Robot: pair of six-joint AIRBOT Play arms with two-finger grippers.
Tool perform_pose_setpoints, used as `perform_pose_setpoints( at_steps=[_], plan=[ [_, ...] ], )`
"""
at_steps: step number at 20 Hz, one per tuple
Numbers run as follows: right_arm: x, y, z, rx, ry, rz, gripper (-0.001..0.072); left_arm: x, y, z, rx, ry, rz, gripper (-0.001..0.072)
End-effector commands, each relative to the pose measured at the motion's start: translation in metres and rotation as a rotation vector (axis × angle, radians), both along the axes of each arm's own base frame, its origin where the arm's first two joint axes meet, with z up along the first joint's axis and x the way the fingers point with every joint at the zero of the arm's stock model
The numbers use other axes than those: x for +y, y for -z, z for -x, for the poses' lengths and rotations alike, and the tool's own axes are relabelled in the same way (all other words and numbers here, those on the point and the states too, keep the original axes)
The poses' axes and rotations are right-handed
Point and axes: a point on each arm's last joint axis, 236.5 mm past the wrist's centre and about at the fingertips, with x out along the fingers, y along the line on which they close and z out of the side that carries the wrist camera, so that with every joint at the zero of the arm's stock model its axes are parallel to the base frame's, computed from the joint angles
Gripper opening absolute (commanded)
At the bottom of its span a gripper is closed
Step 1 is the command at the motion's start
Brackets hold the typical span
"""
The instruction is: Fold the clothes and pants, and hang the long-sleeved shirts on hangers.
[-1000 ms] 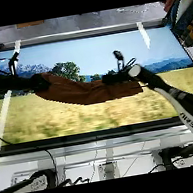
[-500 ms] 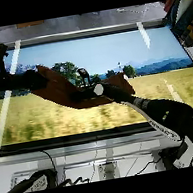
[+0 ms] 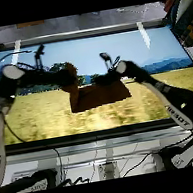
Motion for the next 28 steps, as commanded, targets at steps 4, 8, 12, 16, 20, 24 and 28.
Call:
perform_pose_setpoints(
  at_steps=[4,8,12,16,20,24,28],
  plan=[
    [-0.205,-0.057,-0.013,0.011,0.311,0.064,0.0013,-0.161,0.052,-0.012,-0.163,-0.068,0.084,0.013],
    [-0.275,-0.055,-0.001,0.046,0.404,0.107,0.0013,-0.177,0.068,-0.009,-0.173,-0.076,0.076,0.072],
    [-0.324,-0.034,0.014,0.076,0.401,0.182,0.0012,-0.146,0.038,-0.032,-0.208,-0.136,0.101,0.072],
    [-0.252,0.001,0.048,0.184,0.072,-0.148,0.0012,-0.105,0.006,-0.051,-0.237,-0.184,0.117,0.072],
    [-0.193,0.021,0.023,0.186,0.171,-0.418,0.0717,-0.078,-0.006,-0.064,-0.242,-0.221,0.12,0.0719],
    [-0.157,0.066,0.019,0.255,0.209,-0.28,0.0705,-0.067,-0.005,-0.071,-0.241,-0.241,0.116,0.0719],
    [-0.098,0.089,0.028,0.298,0.133,-0.253,0.0703,-0.067,-0.005,-0.071,-0.244,-0.239,0.113,0.0719]
  ],
)
